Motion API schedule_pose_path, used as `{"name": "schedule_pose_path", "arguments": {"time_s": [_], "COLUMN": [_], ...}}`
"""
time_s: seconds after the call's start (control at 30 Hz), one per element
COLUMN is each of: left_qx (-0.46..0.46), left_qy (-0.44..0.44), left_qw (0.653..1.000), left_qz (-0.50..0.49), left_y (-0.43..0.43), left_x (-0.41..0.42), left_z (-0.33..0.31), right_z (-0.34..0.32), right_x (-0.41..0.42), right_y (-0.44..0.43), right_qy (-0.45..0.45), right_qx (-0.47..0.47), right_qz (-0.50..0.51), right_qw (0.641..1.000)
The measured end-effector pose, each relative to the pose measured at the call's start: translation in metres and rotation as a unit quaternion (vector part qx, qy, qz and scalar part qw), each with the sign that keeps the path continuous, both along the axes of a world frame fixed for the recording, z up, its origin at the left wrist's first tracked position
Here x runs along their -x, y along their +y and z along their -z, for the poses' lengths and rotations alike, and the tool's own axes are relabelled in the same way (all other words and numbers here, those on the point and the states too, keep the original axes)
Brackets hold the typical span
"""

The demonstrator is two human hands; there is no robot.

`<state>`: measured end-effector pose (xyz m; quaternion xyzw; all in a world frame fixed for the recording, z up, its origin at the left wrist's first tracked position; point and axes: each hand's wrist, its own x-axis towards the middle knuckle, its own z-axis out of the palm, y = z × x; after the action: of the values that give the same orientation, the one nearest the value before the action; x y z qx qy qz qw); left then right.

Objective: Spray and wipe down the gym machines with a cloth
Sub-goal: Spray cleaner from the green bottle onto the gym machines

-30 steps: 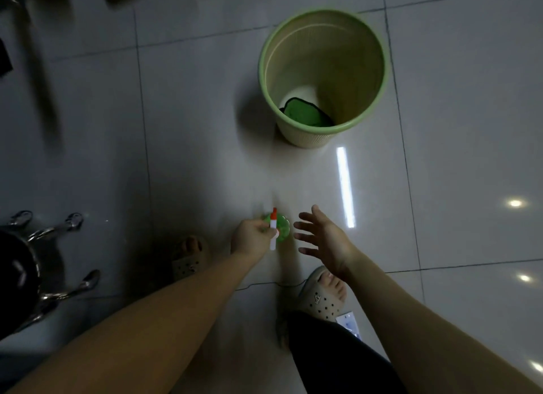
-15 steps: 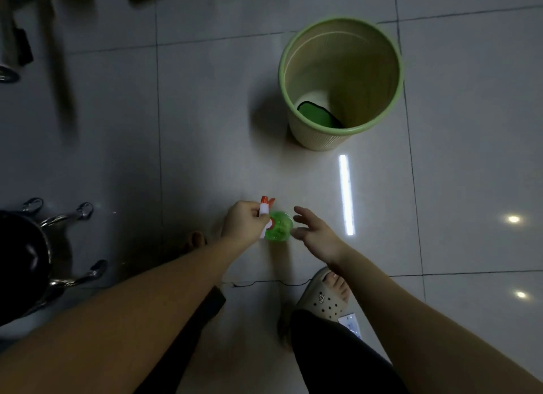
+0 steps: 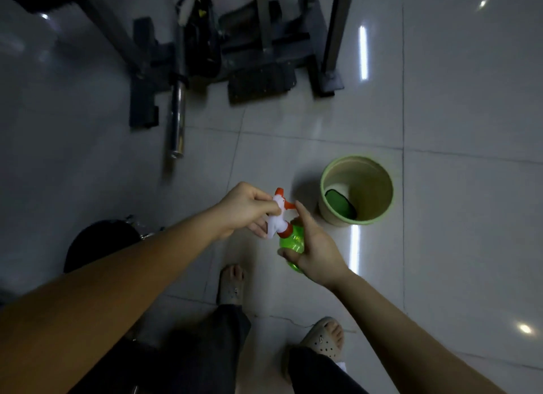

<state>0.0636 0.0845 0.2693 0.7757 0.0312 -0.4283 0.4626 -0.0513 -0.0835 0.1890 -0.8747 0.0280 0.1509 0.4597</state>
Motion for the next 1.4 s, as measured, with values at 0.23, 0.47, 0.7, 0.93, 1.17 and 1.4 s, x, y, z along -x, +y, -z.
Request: {"name": "schedule_pose_path", "arguments": {"time_s": [0.23, 0.47, 0.7, 0.93, 1.17, 1.4], "left_qx": [0.021, 0.052, 0.072, 0.056, 0.102, 0.125], "left_qy": [-0.056, -0.106, -0.188, -0.282, -0.305, -0.289], "left_qw": [0.998, 0.993, 0.979, 0.957, 0.946, 0.949], "left_qz": [-0.009, 0.006, 0.014, 0.031, 0.04, 0.014], "left_y": [0.022, 0.05, 0.075, 0.093, 0.083, 0.06], "left_x": [-0.046, -0.099, -0.17, -0.229, -0.289, -0.356], "left_z": [-0.173, -0.301, -0.377, -0.434, -0.464, -0.484], "right_z": [-0.172, -0.297, -0.378, -0.435, -0.467, -0.479], "right_x": [-0.046, -0.103, -0.18, -0.241, -0.295, -0.369], "right_y": [0.01, 0.037, 0.068, 0.094, 0.088, 0.062], "right_qy": [-0.044, -0.025, -0.07, -0.126, -0.167, -0.191], "right_qx": [-0.026, -0.097, -0.063, -0.053, -0.046, -0.099], "right_qz": [-0.011, 0.006, 0.037, 0.066, 0.074, 0.056], "right_qw": [0.999, 0.995, 0.995, 0.988, 0.982, 0.975]}}
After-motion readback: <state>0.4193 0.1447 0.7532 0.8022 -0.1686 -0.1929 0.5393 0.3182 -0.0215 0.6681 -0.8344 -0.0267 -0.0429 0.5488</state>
